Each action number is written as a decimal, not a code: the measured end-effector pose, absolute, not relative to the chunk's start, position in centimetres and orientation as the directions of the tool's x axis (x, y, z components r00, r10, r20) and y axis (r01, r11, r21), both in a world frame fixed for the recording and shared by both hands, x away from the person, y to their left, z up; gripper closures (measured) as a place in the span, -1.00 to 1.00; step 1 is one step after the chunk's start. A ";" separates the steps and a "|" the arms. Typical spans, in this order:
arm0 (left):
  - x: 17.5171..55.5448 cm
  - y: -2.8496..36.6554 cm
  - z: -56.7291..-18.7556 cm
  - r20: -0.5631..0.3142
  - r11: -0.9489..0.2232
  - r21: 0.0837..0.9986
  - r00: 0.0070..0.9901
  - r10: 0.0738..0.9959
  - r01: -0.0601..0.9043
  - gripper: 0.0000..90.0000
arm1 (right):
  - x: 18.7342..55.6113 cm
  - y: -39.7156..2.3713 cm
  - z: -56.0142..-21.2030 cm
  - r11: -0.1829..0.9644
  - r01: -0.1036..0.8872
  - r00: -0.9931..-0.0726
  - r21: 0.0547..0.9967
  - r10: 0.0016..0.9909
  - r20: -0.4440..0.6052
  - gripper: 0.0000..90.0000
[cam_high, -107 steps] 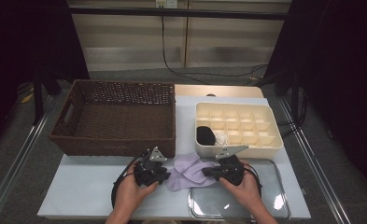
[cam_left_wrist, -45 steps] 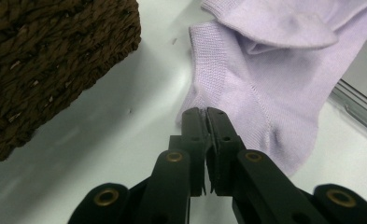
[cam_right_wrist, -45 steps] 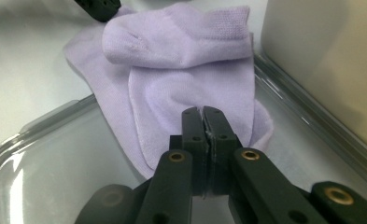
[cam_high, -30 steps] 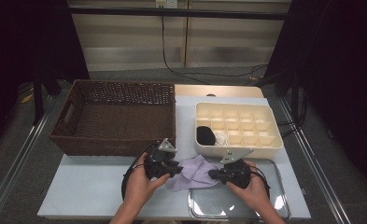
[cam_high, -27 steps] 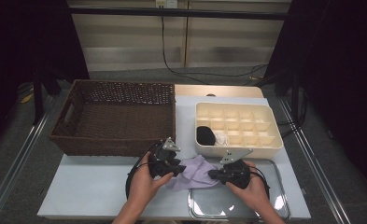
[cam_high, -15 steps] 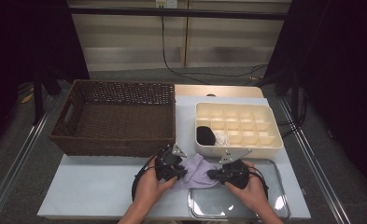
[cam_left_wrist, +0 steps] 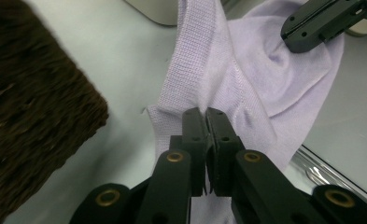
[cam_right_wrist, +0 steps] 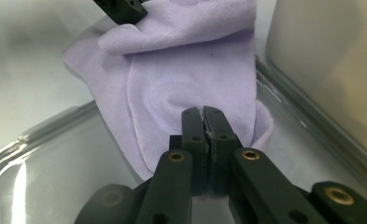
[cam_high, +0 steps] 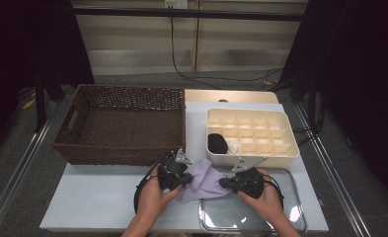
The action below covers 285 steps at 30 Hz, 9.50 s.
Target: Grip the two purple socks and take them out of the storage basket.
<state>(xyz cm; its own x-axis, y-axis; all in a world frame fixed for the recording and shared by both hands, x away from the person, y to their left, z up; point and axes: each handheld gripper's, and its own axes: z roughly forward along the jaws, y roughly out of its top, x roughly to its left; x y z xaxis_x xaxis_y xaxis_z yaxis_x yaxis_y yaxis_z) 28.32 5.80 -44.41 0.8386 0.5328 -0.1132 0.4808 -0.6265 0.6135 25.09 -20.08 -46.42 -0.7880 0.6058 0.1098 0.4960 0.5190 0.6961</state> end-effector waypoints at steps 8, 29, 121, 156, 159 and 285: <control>28.2 7.8 -44.0 -0.118 -0.596 0.621 0.812 0.571 0.509 0.94 | 25.3 -20.2 -46.1 0.530 0.484 -0.795 0.696 0.600 0.095 0.94; 28.3 8.7 -44.4 -0.127 -0.593 0.601 0.797 0.591 0.536 0.95 | 25.6 -20.8 -45.7 0.500 0.475 -0.778 0.724 0.623 0.080 0.58; 27.3 8.2 -44.4 -0.117 -0.606 0.600 0.806 0.579 0.523 0.87 | 25.1 -22.1 -44.2 0.494 0.490 -0.781 0.718 0.615 0.110 0.96; 26.9 7.5 -45.9 -0.118 -0.643 0.554 0.814 0.568 0.529 0.87 | 24.7 -24.6 -46.2 0.422 0.569 -0.710 0.705 0.685 0.163 0.74; 26.9 7.5 -45.9 -0.115 -0.652 0.548 0.819 0.562 0.525 0.87 | 24.5 -24.3 -44.5 0.416 0.526 -0.725 0.742 0.675 0.135 0.71; 28.2 12.1 -41.8 -0.283 -0.576 0.539 0.776 0.563 0.615 0.83 | 26.4 -10.7 -46.3 0.569 0.406 -0.876 0.715 0.464 0.128 0.99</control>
<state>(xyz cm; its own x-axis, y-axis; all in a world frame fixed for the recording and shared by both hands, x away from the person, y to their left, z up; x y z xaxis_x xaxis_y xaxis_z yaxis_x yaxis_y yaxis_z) 28.24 12.06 -41.78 0.7763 0.5633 -0.2830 0.6145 -0.5760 0.5390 26.42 -10.72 -46.30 -0.8763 0.4644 0.1282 0.4061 0.5690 0.7151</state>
